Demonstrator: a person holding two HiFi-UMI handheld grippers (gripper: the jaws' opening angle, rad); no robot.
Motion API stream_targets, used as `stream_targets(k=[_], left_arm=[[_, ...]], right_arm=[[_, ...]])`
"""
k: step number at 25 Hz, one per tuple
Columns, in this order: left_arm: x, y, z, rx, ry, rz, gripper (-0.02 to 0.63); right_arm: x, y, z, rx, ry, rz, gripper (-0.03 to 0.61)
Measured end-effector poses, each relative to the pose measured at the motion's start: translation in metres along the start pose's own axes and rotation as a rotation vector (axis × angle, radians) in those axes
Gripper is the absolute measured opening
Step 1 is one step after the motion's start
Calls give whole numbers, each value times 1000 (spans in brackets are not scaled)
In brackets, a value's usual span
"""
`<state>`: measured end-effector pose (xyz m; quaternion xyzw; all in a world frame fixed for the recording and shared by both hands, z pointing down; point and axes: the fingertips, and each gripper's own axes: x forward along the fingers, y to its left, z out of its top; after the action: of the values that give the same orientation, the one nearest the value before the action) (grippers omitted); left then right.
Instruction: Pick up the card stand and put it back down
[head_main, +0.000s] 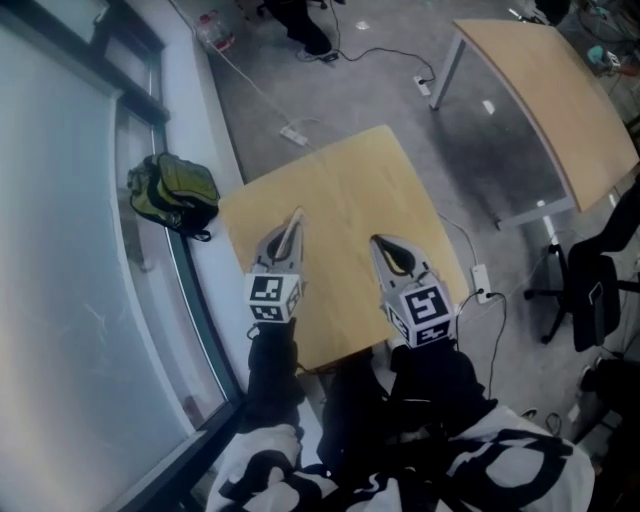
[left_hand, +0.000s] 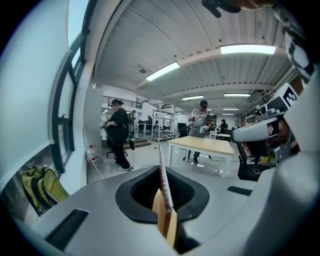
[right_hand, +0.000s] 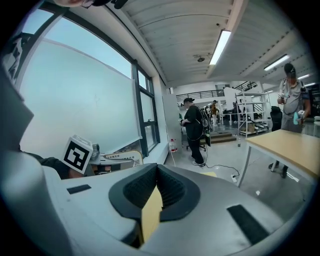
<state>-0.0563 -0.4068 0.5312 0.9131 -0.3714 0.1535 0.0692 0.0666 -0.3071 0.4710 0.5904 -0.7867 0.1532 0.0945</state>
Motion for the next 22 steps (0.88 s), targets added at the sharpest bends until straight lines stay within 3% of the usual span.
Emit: stream_targets(k=[12, 22], left_arm=[[121, 84, -20, 45, 16, -233, 21], [193, 86, -35, 60, 32, -535, 21]], right_arm=[[96, -19, -23, 26, 47, -8, 18], [147, -31, -43, 53, 81, 12, 18]])
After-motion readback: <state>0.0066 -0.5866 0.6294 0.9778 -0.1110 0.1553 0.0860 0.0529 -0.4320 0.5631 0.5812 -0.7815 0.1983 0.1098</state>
